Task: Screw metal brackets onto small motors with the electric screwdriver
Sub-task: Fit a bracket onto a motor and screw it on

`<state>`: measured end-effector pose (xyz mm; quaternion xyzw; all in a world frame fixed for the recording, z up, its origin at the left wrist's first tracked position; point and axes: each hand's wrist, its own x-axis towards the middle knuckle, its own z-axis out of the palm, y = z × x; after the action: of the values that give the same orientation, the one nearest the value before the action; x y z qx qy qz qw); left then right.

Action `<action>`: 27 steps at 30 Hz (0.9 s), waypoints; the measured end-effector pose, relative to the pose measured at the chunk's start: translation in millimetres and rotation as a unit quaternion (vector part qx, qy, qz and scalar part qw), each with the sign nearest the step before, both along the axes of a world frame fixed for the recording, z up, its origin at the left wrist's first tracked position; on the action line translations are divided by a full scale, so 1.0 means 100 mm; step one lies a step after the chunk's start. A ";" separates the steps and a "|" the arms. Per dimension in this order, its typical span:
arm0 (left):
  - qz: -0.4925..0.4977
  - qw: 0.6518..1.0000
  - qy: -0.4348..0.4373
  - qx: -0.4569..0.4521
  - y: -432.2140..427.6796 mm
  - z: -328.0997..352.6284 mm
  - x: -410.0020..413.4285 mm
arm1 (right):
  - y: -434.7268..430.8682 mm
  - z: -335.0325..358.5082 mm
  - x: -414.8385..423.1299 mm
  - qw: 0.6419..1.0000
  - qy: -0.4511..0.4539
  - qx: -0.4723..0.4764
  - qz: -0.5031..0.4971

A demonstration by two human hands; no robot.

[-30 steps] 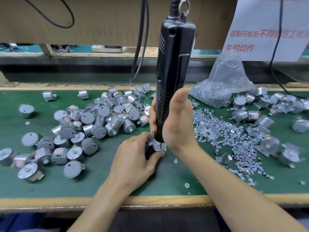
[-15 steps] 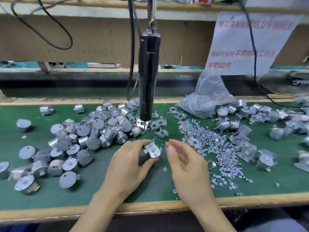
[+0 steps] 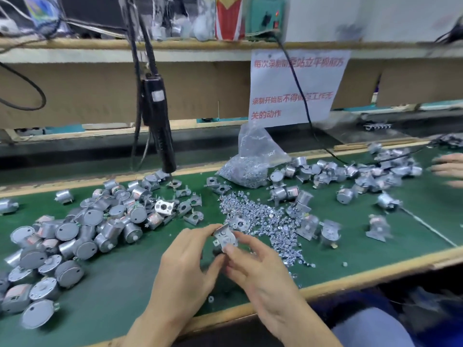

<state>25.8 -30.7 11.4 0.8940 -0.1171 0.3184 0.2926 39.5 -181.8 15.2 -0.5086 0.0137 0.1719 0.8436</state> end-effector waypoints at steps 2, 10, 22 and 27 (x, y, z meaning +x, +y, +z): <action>-0.007 0.999 0.021 -0.028 -0.12 0.06 0.05 | -0.07 0.05 0.05 0.998 0.031 0.047 -0.026; -0.024 0.992 0.096 -0.084 -0.47 0.38 0.27 | -0.52 0.53 0.64 0.926 0.066 0.336 -0.160; 0.162 0.978 0.131 0.000 0.35 0.06 0.13 | 0.64 0.44 0.57 0.933 -0.186 -0.307 -0.032; 0.257 0.958 0.129 0.013 0.74 -0.04 0.14 | 1.07 0.59 0.74 0.909 -0.310 -0.280 0.005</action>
<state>39.7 43.7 7.6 0.9310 0.1513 0.2637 0.2020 113.1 -74.5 74.4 -0.7515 -0.2037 -0.0009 0.6275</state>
